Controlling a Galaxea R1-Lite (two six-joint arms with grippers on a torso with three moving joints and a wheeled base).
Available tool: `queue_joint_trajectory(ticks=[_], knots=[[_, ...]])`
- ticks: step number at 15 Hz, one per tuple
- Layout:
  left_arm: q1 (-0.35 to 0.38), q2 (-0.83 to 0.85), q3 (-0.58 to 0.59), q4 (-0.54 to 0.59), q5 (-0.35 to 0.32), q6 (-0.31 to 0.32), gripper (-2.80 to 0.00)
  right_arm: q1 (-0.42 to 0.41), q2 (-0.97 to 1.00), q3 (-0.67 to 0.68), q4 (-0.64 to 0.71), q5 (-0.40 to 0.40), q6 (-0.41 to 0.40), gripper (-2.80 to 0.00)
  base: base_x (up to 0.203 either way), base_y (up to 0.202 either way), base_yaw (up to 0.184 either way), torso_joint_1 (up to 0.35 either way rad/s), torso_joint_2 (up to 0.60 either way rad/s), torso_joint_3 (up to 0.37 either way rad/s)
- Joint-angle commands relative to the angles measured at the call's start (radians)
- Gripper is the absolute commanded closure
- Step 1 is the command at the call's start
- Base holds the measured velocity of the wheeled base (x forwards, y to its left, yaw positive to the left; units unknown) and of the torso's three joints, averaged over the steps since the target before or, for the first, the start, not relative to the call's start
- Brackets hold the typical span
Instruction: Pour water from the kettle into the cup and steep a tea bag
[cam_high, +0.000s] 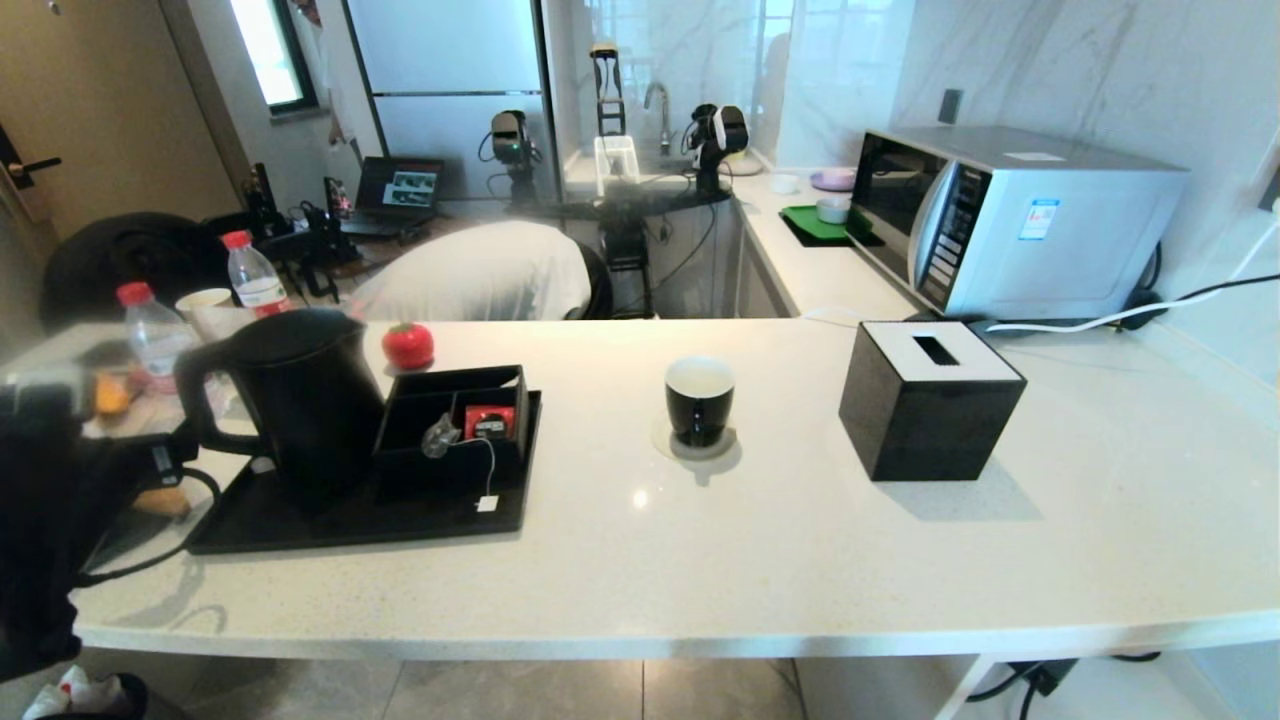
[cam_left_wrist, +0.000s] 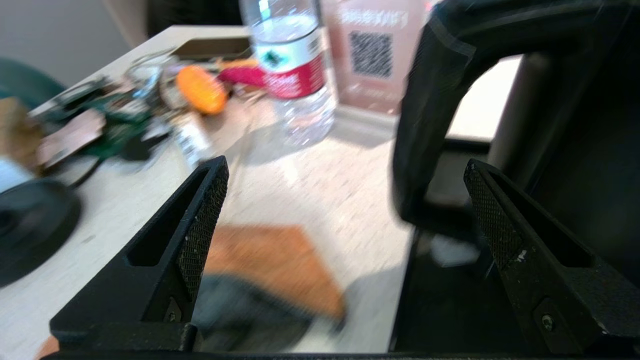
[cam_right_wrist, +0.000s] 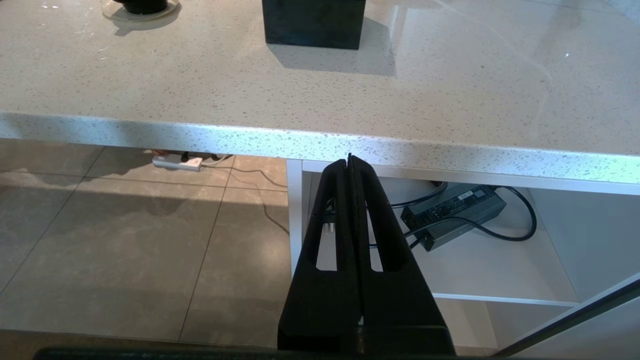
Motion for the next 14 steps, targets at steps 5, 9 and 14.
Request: queue_joint_trajectory(ticks=[5, 9, 14], knots=[[0.053, -0.165, 0.138, 0.034, 0.008, 0.001, 0.0, 0.0, 0.001, 0.0, 0.001, 0.0, -0.001, 0.0, 0.0, 0.0, 0.0, 0.0, 0.0, 0.0], [0.123, -0.2, 0.141, 0.084, 0.012, 0.013, 0.0, 0.0, 0.001, 0.0, 0.001, 0.0, -0.001, 0.0, 0.0, 0.0, 0.0, 0.0, 0.0, 0.0], [0.189, -0.318, 0.134, 0.272, 0.002, 0.028, 0.0, 0.0, 0.001, 0.0, 0.001, 0.0, -0.001, 0.0, 0.0, 0.0, 0.0, 0.0, 0.0, 0.0]])
